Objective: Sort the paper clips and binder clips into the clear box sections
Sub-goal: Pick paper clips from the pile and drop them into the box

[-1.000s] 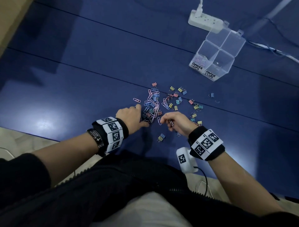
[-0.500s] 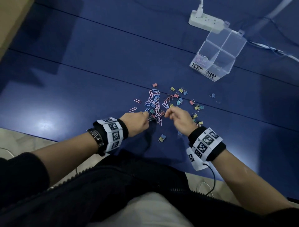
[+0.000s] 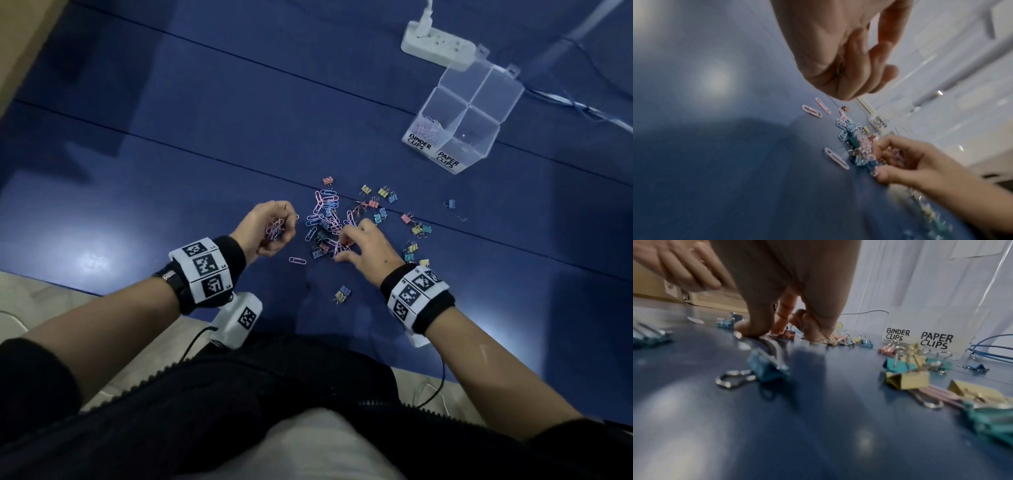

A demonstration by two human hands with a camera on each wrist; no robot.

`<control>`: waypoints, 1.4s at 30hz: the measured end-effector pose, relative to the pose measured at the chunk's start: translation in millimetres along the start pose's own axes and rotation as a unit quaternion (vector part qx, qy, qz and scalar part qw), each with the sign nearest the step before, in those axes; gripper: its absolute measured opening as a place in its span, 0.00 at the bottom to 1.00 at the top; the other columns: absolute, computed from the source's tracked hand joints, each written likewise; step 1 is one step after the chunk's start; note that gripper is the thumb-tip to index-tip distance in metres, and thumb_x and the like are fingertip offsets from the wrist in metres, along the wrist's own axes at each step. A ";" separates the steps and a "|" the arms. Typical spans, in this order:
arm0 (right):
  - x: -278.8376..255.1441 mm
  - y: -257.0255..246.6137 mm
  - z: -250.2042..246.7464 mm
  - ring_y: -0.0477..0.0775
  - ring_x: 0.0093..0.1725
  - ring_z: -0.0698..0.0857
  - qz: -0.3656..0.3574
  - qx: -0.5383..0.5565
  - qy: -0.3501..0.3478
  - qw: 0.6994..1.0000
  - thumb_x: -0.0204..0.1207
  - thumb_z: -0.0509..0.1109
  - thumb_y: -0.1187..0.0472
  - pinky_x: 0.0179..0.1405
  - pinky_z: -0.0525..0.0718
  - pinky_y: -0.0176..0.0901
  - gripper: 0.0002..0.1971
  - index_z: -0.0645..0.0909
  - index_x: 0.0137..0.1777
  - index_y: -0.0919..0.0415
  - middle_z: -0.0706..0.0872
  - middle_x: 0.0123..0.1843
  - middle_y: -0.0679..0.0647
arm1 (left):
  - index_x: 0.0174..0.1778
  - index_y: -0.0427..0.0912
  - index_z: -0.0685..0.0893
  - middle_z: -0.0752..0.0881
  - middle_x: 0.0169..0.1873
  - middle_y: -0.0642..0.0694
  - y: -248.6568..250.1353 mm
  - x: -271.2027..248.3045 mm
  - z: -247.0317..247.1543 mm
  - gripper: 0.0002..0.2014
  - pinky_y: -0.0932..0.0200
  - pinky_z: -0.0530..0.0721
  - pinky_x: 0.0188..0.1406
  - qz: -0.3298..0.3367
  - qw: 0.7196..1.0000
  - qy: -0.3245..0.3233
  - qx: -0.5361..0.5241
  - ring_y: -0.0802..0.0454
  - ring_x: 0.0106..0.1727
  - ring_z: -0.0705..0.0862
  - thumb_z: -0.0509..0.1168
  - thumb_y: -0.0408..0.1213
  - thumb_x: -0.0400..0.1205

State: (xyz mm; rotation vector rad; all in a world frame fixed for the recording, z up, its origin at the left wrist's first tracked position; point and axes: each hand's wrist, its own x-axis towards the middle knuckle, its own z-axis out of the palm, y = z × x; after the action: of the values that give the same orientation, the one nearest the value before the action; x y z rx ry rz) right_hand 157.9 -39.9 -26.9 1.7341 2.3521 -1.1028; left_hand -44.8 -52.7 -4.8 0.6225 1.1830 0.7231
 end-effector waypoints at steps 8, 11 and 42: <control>-1.8 4.8 5.5 0.53 0.44 0.70 -0.008 -0.008 0.024 1.000 0.74 0.69 0.58 0.50 0.77 0.55 0.13 0.76 0.43 0.70 0.69 0.43 0.56 | 0.50 0.48 0.82 0.77 0.36 0.53 -12.8 1.1 -7.1 0.15 0.61 0.71 0.42 0.048 0.772 -0.003 0.634 0.51 0.44 0.77 0.72 0.51 0.73; -4.0 4.5 4.0 0.56 0.44 0.73 0.000 -0.008 0.044 0.999 0.72 0.72 0.58 0.49 0.79 0.54 0.13 0.75 0.47 0.68 0.72 0.46 0.57 | 0.54 0.47 0.82 0.85 0.50 0.49 -13.4 3.9 -3.9 0.14 0.60 0.70 0.43 0.061 0.743 -0.018 0.667 0.48 0.54 0.81 0.69 0.48 0.76; -16.0 28.5 -31.7 0.43 0.32 0.74 0.148 0.343 0.178 0.910 0.75 0.65 0.72 0.36 0.74 0.30 0.16 0.72 0.29 0.54 0.77 0.31 0.48 | 0.64 0.45 0.72 0.71 0.32 0.50 9.5 25.1 -24.3 0.26 0.52 0.79 0.43 0.014 0.806 0.037 0.591 0.45 0.41 0.77 0.75 0.40 0.72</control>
State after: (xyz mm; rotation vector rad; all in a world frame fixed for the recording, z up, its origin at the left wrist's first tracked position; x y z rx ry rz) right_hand 200.0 -32.2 -11.5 2.6007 1.8446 -1.8295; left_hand -64.5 -25.8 -18.9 1.6521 1.6468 -0.0807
